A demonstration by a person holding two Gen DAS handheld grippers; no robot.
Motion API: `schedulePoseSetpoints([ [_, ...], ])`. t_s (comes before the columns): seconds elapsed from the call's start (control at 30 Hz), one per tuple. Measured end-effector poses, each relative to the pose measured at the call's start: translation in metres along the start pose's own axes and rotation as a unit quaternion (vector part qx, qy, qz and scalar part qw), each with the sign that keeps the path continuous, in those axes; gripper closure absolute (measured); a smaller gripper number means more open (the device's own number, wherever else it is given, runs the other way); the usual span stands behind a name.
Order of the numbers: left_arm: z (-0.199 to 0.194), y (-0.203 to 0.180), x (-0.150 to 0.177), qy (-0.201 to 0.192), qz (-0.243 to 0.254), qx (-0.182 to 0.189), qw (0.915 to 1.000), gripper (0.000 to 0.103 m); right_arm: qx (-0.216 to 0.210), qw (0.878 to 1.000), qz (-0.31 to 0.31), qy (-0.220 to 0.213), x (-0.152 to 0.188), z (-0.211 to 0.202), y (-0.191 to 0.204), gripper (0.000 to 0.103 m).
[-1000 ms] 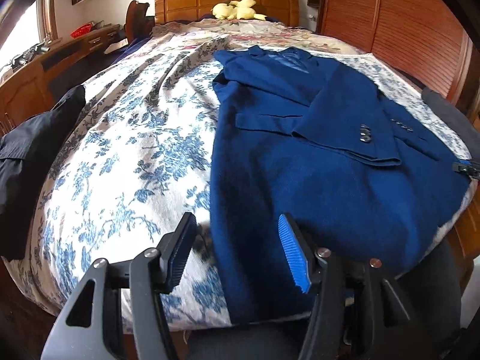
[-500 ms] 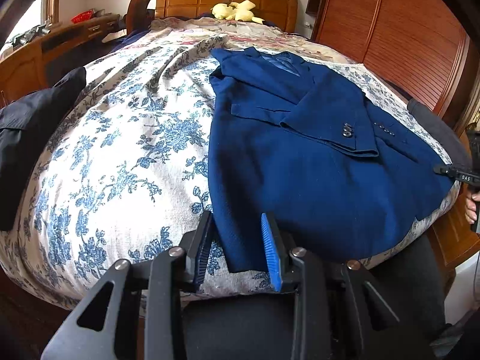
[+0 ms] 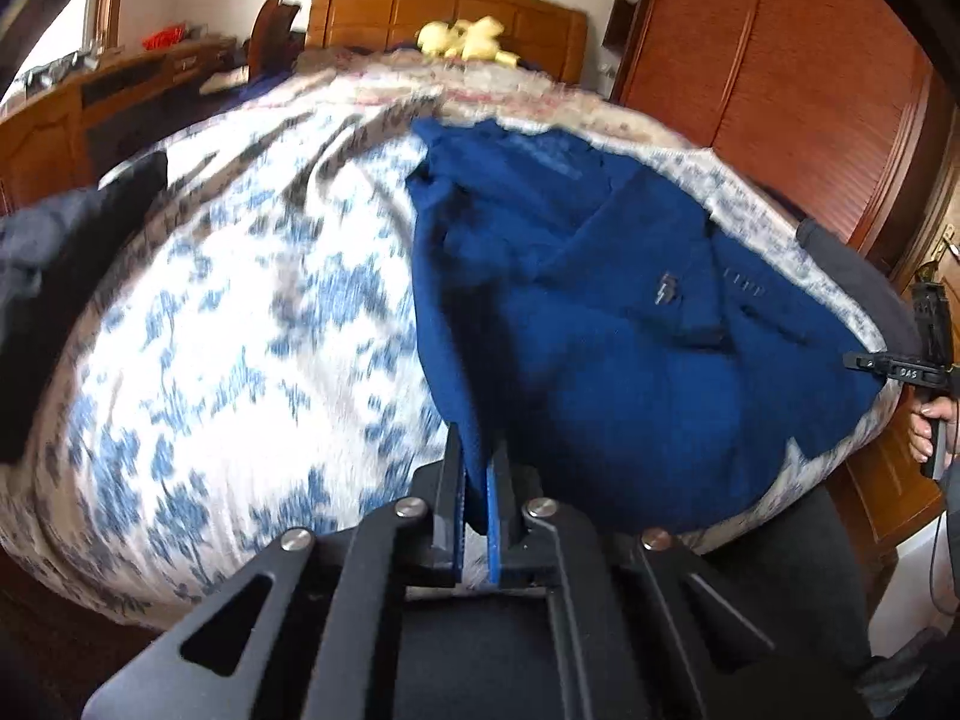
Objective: Fold large clothes
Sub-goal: 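Grasp the jacket hem with both grippers and lift it toward the collar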
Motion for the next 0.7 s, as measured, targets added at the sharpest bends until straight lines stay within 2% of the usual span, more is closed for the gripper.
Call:
schedulePoseSetpoints([
  [0.13,-0.030,-0.019,-0.034,-0.048,0.019,0.005,0.9987,0.101,-0.008,1.000,-0.009,-0.025,-0.013,-0.015,0.008,0.100],
  [0.43,-0.085,-0.057,-0.114,-0.136,0.054,0.007,0.9892,0.101,-0.017,0.990,-0.005,-0.141,-0.072,-0.080,0.032,0.101],
  [0.7,-0.148,-0.083,-0.169,-0.210,0.077,0.011,0.9746,0.101,-0.008,0.976,-0.034,-0.215,-0.119,-0.152,0.061,0.102],
])
Point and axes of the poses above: each gripper's, at about its wrist camera, not at the fingertips, and z roughly the way its jaws point, y to its left, x to its underside, the point moved 3 cm from there along z, roughly the way its jaws point, and after that the axes turned 2 degrees about -z, right-handed, at the moved point
